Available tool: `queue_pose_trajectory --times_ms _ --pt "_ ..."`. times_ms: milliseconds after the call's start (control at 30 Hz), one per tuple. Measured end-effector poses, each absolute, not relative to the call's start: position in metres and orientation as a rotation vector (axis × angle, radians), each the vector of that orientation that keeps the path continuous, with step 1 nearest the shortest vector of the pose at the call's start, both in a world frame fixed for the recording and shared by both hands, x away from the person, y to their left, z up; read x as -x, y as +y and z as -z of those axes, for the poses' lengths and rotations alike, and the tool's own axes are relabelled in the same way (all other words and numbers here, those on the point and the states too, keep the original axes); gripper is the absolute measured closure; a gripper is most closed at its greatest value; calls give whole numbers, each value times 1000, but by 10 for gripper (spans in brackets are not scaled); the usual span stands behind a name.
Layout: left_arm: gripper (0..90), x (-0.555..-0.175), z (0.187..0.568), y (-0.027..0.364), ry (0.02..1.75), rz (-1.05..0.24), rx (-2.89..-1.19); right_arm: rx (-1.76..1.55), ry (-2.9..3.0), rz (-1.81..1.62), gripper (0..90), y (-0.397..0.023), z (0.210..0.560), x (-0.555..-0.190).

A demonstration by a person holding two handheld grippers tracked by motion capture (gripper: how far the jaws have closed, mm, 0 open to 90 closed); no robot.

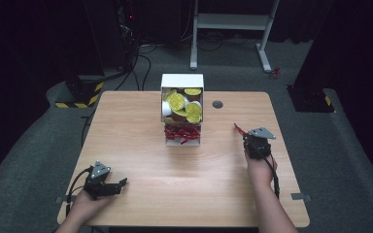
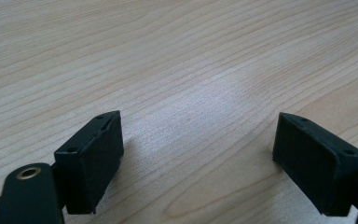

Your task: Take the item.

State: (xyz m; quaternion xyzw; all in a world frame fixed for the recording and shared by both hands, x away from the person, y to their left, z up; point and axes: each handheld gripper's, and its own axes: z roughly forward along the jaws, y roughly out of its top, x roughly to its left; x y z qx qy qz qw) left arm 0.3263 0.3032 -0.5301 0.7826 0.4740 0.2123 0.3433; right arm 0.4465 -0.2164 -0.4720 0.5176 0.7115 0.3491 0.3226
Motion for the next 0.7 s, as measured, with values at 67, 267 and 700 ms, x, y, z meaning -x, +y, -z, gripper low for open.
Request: queue_pose_trajectory --times_ms 67,267,700 --pt "165 -326 530 303 1232 -552 -2033 -1358 1875 -903 863 -217 475 -447" --pt "165 -326 530 303 1231 -552 -2034 -1377 1886 -875 859 -218 482 -447" --pt "165 -326 530 303 1229 -551 -2036 -1382 1954 -805 855 -213 507 -443"
